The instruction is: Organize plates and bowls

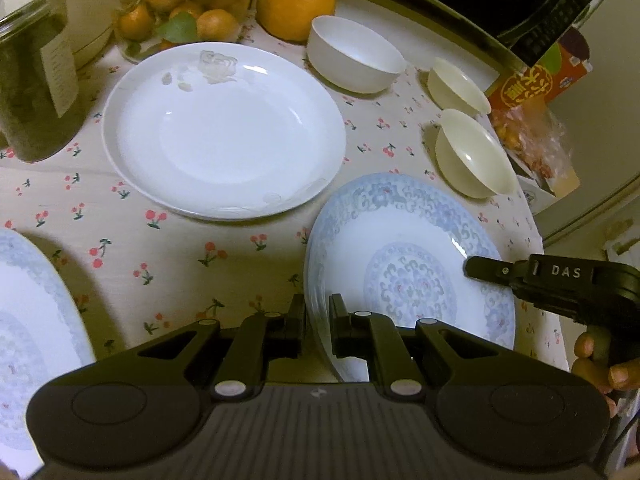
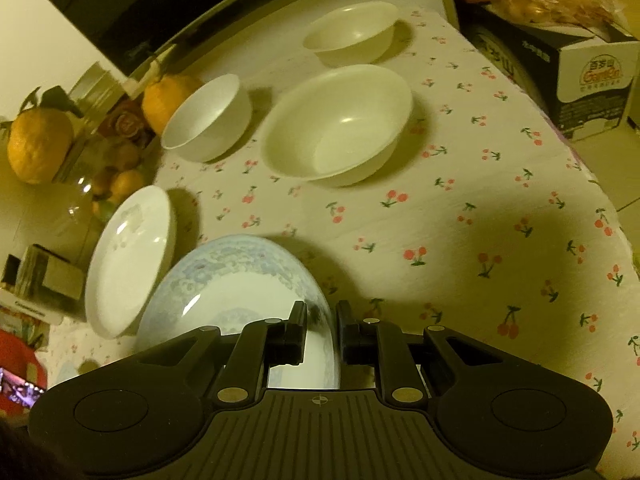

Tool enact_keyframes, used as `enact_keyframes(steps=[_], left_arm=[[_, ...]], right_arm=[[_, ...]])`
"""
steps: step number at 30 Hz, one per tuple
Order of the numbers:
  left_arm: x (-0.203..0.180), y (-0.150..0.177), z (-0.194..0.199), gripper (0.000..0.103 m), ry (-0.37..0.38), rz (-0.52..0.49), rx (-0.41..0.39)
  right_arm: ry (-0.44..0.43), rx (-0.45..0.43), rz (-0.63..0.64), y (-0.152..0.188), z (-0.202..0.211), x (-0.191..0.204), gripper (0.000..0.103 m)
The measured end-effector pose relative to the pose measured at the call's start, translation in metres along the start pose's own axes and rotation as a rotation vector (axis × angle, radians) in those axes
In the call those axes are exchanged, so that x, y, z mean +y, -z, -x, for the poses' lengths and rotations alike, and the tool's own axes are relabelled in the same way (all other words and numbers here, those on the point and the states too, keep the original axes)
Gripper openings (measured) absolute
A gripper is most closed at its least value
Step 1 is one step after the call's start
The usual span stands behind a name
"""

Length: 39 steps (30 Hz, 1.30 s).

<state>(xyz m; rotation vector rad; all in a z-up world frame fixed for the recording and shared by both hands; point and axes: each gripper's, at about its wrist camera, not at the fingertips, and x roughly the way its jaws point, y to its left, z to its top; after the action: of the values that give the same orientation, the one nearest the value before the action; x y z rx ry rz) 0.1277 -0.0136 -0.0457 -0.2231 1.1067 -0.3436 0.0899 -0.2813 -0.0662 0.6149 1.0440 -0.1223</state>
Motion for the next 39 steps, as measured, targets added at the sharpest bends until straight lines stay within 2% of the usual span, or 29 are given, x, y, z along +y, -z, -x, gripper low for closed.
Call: enact_keyframes(steps=[3, 9, 14, 15, 17, 21, 24, 28, 31, 34, 39], left_arm=[[-0.004, -0.001, 0.001, 0.01, -0.018, -0.031, -0.008], [-0.001, -0.001, 0.001, 0.011, -0.003, -0.013, 0.0], [0.001, -0.003, 0.006, 0.027, 0.027, 0.011, 0.007], [0.001, -0.003, 0.008, 0.029, 0.027, 0.007, 0.006], [0.001, -0.003, 0.009, 0.04, 0.034, 0.007, 0.011], [0.002, -0.002, 0.012, 0.057, 0.036, 0.007, 0.016], [0.0, -0.001, 0.018, 0.074, 0.027, -0.01, -0.003], [-0.001, 0.0, 0.027, 0.087, 0.028, -0.031, -0.028], [0.0, 0.001, 0.032, 0.095, 0.032, -0.045, -0.04], [0.0, 0.003, 0.036, 0.101, 0.022, -0.057, -0.051], [0.004, 0.005, 0.044, 0.102, 0.017, -0.067, -0.063]], right_arm=[[0.005, 0.001, 0.004, 0.002, 0.0, 0.0, 0.016], [0.009, 0.002, -0.004, 0.002, 0.001, 0.001, 0.018], [0.015, 0.002, 0.014, 0.002, 0.001, 0.003, 0.02], [0.008, 0.006, 0.011, 0.001, 0.002, 0.003, 0.023], [-0.001, 0.015, -0.004, 0.001, 0.003, 0.003, 0.031], [-0.011, -0.014, 0.021, 0.002, 0.012, 0.01, 0.054], [-0.001, -0.05, 0.062, 0.003, 0.021, 0.019, 0.071], [0.011, -0.082, 0.12, 0.006, 0.028, 0.03, 0.085], [0.012, -0.103, 0.15, 0.01, 0.032, 0.037, 0.092], [0.013, -0.116, 0.161, 0.011, 0.035, 0.041, 0.093], [0.009, -0.106, 0.163, 0.014, 0.036, 0.046, 0.097]])
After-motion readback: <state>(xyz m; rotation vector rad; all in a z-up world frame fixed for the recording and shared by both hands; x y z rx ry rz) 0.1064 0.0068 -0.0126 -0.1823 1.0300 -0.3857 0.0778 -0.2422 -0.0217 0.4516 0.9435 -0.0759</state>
